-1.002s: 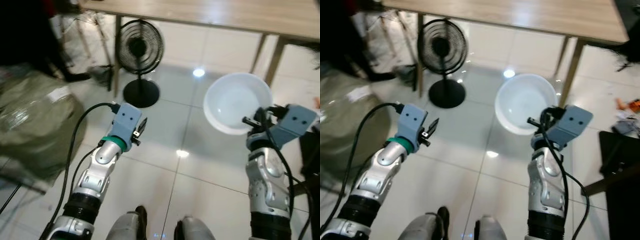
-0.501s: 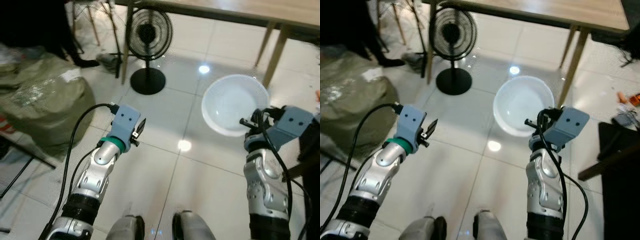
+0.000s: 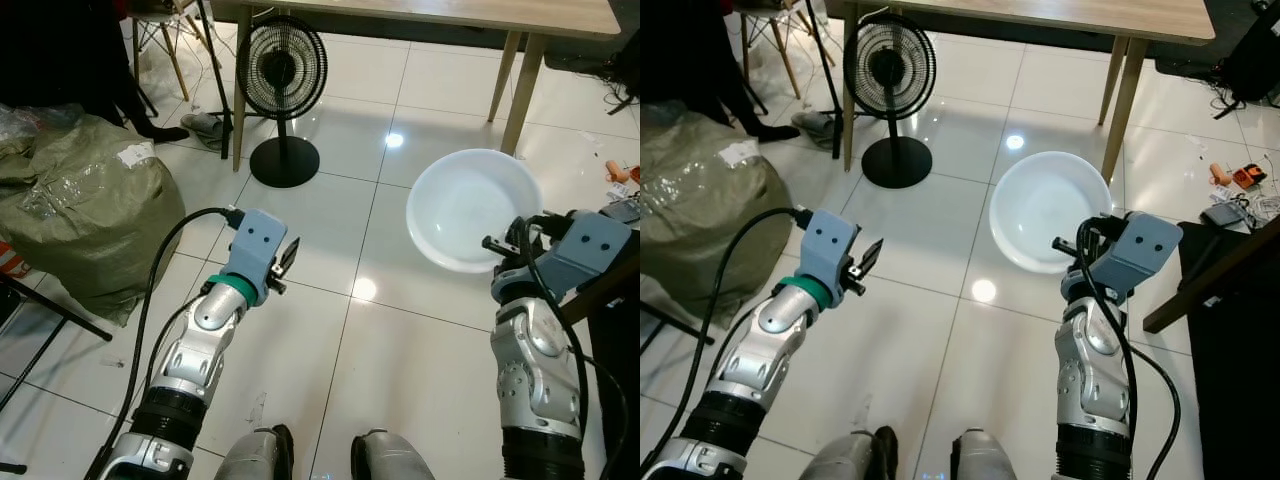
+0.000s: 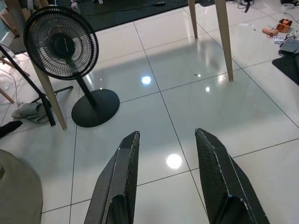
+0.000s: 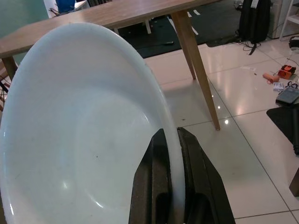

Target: Setting the table

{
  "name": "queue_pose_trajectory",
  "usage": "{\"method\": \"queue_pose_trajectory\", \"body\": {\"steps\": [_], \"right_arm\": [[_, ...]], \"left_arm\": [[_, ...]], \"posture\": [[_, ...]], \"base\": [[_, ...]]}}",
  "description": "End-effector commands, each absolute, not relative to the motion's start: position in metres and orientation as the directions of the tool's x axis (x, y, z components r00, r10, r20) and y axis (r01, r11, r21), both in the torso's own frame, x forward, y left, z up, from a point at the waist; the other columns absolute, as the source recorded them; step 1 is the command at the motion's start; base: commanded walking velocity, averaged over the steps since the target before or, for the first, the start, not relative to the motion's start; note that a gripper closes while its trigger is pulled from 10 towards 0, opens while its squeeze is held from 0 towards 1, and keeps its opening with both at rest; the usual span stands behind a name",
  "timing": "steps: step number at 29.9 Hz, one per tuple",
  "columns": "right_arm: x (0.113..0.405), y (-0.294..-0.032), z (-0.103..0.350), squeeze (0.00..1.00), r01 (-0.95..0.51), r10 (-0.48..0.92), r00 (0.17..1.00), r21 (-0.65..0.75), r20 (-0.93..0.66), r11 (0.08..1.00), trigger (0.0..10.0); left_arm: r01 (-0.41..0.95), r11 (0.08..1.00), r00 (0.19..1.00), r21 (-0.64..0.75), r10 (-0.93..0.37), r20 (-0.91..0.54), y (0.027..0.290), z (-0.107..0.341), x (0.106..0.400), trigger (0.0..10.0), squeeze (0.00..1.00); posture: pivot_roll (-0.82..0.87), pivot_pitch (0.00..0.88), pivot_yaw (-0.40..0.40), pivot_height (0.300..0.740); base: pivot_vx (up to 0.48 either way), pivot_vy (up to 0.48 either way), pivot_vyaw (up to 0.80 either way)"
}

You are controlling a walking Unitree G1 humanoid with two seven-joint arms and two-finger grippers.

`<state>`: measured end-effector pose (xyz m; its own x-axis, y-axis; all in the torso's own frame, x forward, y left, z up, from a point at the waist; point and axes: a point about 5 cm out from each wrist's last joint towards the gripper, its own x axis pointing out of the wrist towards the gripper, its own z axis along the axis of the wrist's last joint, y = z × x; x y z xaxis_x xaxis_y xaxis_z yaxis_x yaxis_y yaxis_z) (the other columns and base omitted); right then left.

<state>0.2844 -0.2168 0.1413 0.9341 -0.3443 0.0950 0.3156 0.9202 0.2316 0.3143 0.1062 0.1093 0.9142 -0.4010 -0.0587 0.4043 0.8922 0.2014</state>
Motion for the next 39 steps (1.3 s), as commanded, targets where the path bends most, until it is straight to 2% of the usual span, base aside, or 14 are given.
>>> {"method": "queue_pose_trajectory", "body": {"steps": [1, 32, 36, 39], "right_arm": [[0.2835, -0.2172, 0.1385, 0.00, 0.321, -0.347, 0.934, 0.221, 0.089, 0.921, 10.0], [0.2835, -0.2155, 0.1359, 0.00, 0.314, -0.334, 0.939, 0.189, 0.087, 0.931, 10.0], [0.2842, -0.2147, 0.1361, 0.00, 0.310, -0.329, 0.940, 0.180, 0.088, 0.934, 10.0], [0.2843, -0.2146, 0.1362, 0.00, 0.308, -0.327, 0.941, 0.177, 0.089, 0.935, 10.0]], "left_arm": [[0.403, 0.897, 0.915, 0.181, -0.395, -0.078, 0.1085, 0.1041, 0.3122, 10.0, 0.00], [0.363, 0.911, 0.932, 0.194, -0.360, -0.055, 0.1072, 0.1062, 0.3141, 10.0, 0.00], [0.323, 0.920, 0.946, 0.221, -0.319, -0.056, 0.1109, 0.1057, 0.3172, 10.0, 0.05], [0.322, 0.921, 0.946, 0.220, -0.319, -0.054, 0.1113, 0.1061, 0.3176, 10.0, 0.05]], "posture": [[-0.07, 0.027, 0.106, 0.740], [-0.07, 0.025, 0.102, 0.740], [-0.07, 0.025, 0.100, 0.740], [-0.07, 0.024, 0.101, 0.740]], "base": [[0.000, 0.000, 0.00], [0.000, 0.000, 0.00], [0.455, 0.000, 0.00], [0.480, 0.000, 0.00]]}}
